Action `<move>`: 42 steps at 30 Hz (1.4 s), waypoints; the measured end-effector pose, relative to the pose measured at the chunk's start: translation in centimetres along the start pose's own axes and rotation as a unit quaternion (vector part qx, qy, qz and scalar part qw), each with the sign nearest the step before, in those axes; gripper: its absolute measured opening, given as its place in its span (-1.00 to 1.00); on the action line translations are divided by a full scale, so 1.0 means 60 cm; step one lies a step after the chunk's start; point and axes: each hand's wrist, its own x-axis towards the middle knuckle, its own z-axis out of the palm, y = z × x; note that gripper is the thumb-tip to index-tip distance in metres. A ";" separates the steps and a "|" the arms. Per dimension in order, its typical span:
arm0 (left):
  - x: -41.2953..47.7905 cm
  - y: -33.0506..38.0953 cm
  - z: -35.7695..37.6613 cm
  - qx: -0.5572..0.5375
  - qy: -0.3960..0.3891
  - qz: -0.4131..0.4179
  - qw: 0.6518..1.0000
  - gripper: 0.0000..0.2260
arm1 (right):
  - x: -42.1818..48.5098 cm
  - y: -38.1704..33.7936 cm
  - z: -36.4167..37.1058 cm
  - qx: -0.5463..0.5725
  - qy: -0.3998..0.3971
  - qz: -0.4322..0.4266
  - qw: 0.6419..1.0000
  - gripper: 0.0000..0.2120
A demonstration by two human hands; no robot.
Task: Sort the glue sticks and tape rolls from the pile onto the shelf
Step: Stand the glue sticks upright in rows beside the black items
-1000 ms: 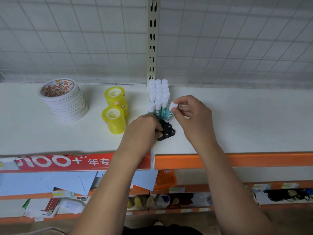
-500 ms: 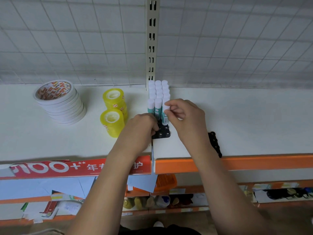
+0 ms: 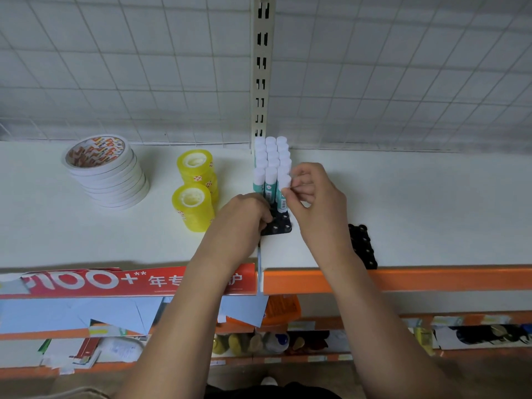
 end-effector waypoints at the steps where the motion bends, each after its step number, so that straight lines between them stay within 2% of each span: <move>1: -0.001 0.000 0.002 -0.001 0.006 0.003 1.000 -0.76 | 0.000 0.000 -0.001 0.006 -0.004 0.004 1.000 -0.74; 8: -0.017 0.009 -0.003 -0.021 0.040 -0.018 0.999 -0.73 | -0.013 -0.008 -0.012 -0.042 -0.001 -0.020 0.999 -0.69; 12: -0.047 0.011 -0.034 -0.019 0.071 -0.025 0.997 -0.78 | -0.018 -0.043 -0.009 -0.053 0.007 -0.075 0.996 -0.80; 17: -0.111 -0.015 -0.119 -0.021 0.156 -0.069 0.985 -0.87 | -0.023 -0.127 0.048 0.006 -0.050 -0.122 0.991 -0.85; 22: -0.216 -0.094 -0.202 0.016 0.224 -0.175 0.959 -0.86 | -0.046 -0.217 0.163 0.013 -0.158 -0.168 0.973 -0.81; 25: -0.289 -0.163 -0.246 0.078 0.218 -0.240 0.943 -0.82 | -0.074 -0.274 0.257 -0.031 -0.257 -0.184 0.948 -0.77; 29: -0.393 -0.255 -0.304 0.121 0.216 -0.315 0.916 -0.77 | -0.125 -0.354 0.381 -0.053 -0.333 -0.213 0.917 -0.74; 35: -0.521 -0.377 -0.391 0.146 0.184 -0.358 0.904 -0.77 | -0.192 -0.465 0.546 -0.036 -0.387 -0.211 0.897 -0.76; 42: -0.585 -0.481 -0.445 0.137 0.201 -0.357 0.902 -0.79 | -0.241 -0.527 0.659 -0.032 -0.402 -0.200 0.893 -0.77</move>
